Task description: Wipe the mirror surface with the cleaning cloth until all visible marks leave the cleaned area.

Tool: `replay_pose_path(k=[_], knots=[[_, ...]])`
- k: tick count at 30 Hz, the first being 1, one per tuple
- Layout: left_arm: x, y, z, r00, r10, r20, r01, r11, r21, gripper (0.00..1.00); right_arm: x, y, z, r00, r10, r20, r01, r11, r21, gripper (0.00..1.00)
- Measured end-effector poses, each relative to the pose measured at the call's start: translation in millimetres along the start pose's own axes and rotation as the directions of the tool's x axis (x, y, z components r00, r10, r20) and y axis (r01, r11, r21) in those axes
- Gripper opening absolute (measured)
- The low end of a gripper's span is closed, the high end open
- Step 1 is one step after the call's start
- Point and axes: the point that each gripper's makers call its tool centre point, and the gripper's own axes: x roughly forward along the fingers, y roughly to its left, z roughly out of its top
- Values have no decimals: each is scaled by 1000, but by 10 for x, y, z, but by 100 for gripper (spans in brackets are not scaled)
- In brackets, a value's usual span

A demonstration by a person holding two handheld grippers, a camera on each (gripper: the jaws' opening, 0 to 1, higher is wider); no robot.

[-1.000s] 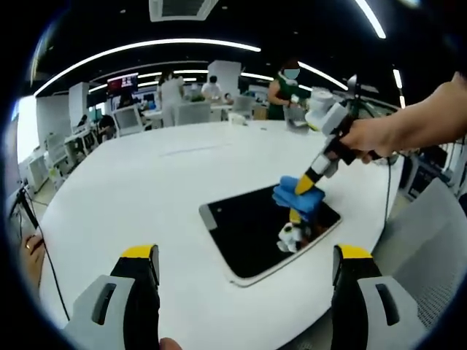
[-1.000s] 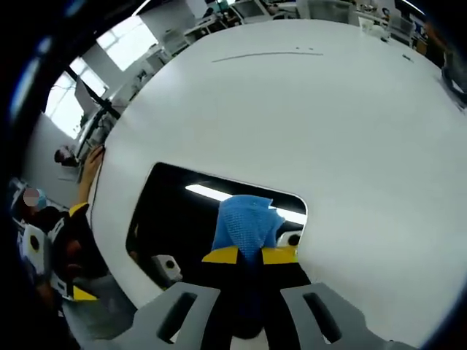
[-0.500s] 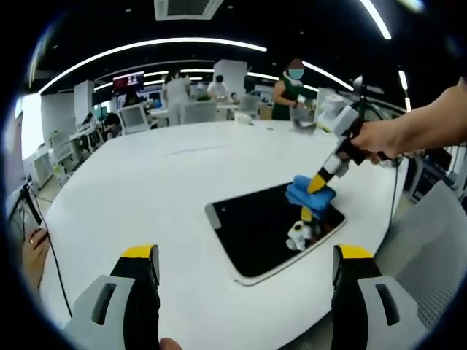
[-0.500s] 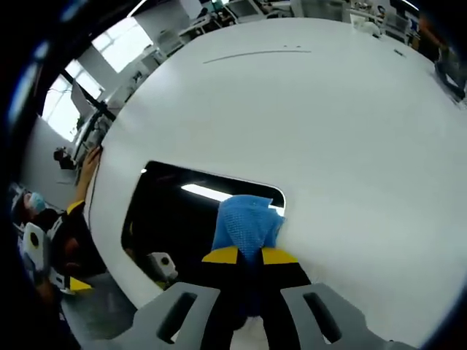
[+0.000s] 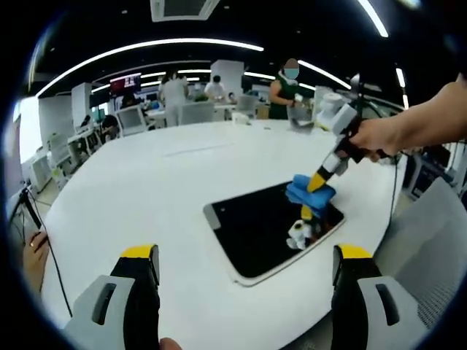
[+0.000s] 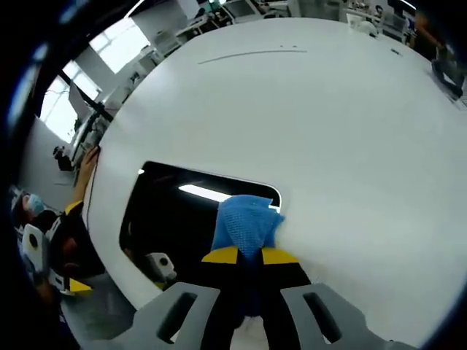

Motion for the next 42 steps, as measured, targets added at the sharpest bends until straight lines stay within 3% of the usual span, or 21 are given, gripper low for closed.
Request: replay_pose_path(k=[31,42], knots=[[5,8,-14,1000,-5,-6,5,1000,9,99,-26,-19,-25,999,-37,-10,37,999,-30,4],[-25,49,-2,1000,26,-1,-26,1000,4,99,-33,-40,-69,999,-36,-30,35,999,-34,4]])
